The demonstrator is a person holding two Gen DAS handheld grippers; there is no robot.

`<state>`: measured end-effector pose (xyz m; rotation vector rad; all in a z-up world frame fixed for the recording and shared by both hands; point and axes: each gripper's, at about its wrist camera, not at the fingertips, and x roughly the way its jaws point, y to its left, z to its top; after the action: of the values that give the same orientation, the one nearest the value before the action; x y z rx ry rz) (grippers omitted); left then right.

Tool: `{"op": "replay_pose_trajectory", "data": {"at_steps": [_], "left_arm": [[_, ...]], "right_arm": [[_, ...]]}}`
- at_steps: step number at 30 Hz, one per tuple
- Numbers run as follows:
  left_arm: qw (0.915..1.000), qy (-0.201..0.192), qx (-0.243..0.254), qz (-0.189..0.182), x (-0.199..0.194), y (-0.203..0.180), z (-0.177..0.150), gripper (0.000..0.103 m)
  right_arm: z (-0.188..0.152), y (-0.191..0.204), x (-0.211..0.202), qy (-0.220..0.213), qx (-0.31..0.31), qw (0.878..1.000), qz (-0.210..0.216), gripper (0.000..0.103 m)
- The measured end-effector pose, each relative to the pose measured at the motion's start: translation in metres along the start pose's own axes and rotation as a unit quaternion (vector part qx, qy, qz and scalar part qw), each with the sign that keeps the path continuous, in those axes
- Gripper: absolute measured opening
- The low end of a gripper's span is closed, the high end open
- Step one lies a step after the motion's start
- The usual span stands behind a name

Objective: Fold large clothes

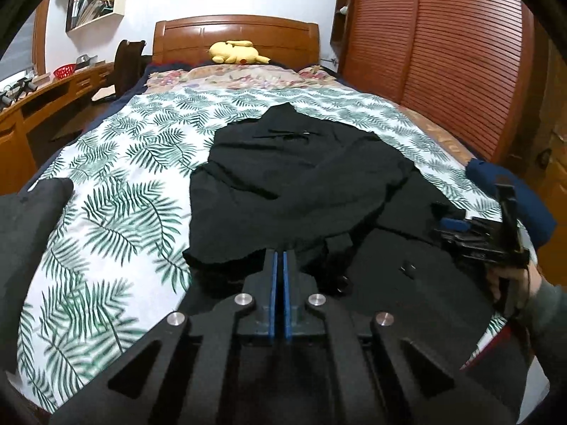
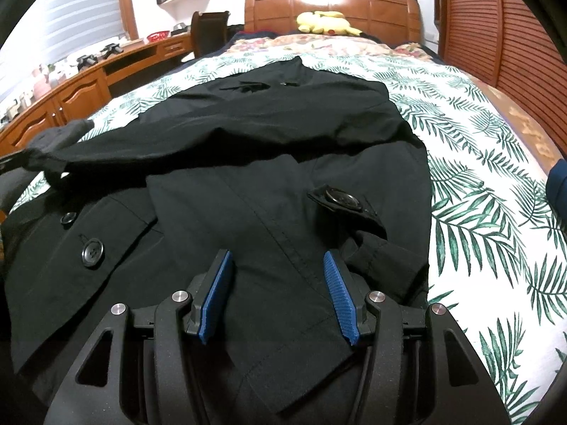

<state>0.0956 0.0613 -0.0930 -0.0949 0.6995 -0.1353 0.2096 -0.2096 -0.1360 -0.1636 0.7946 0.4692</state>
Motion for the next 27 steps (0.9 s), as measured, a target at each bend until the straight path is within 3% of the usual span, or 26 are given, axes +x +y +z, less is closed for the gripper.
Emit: {"op": "replay_pose_trajectory", "data": {"at_steps": [6,8,14,27], "left_arm": [[0.9995,0.001,-0.033,0.001,-0.01,0.01,-0.015,0.001],[0.9994,0.007,-0.033,0.006,-0.012,0.016,-0.02,0.005],[0.9976,0.028,-0.004,0.063,-0.017,0.035,-0.035,0.013],[0.997,0.047,-0.027,0.056,-0.021,0.062,-0.061,0.037]], "right_arm": [[0.0,0.0,0.0,0.0,0.0,1.0,0.0,0.055],[0.0,0.0,0.0,0.0,0.0,1.0,0.0,0.055],[-0.001,0.0,0.0,-0.002,0.0,1.0,0.0,0.055],[0.002,0.0,-0.001,0.003,-0.001,1.0,-0.002,0.055]]}}
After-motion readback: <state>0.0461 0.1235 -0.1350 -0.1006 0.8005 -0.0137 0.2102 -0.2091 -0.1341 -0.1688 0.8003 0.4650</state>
